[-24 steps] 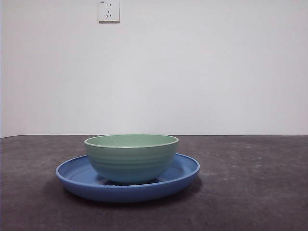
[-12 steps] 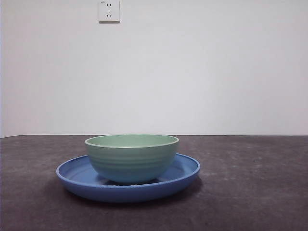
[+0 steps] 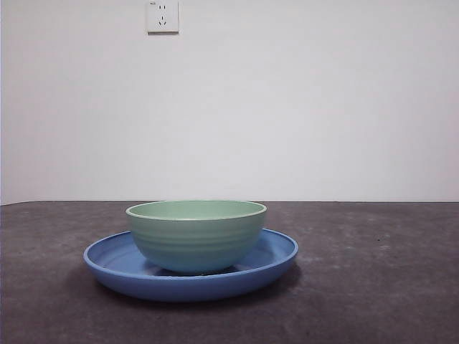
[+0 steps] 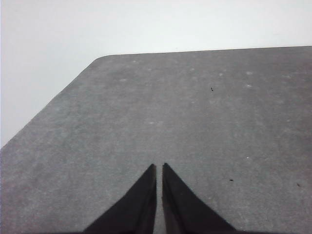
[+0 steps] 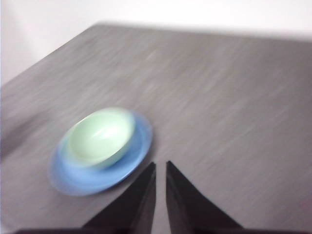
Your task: Place the green bowl on the blue plate
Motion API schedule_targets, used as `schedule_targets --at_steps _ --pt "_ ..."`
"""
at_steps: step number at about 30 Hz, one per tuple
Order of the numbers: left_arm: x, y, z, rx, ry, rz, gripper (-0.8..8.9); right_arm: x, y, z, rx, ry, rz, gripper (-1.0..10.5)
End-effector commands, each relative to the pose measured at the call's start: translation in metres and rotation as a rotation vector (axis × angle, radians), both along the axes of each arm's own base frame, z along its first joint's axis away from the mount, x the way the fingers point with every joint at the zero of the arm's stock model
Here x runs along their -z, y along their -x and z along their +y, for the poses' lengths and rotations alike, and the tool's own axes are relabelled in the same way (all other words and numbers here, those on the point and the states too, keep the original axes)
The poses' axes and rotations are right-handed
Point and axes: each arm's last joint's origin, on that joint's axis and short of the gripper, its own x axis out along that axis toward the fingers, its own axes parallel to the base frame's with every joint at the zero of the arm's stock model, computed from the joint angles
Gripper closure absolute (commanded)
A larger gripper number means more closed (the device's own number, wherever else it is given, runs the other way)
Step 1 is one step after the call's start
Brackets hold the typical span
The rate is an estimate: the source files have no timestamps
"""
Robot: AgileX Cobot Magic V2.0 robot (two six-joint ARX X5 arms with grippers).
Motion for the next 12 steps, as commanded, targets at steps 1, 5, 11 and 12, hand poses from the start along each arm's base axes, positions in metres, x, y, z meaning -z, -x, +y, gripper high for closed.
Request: schedule_targets --at_steps 1,5,11,12 --pt "0.008 -0.001 0.000 -0.003 -0.009 0.027 7.94 0.012 -0.014 -0.002 0.113 0.054 -0.165 9.1" --pt "0.008 -0.001 0.000 -0.003 -0.009 0.027 7.94 0.048 -0.034 -0.008 0.278 0.058 -0.313 9.1" --pt "0.008 -0.001 0.000 -0.003 -0.008 0.027 7.94 0.114 -0.058 -0.015 0.436 0.080 -0.308 9.1" --pt "0.008 -0.001 0.000 -0.003 -0.009 0.027 7.94 0.121 -0.060 -0.016 0.438 0.081 -0.304 9.1"
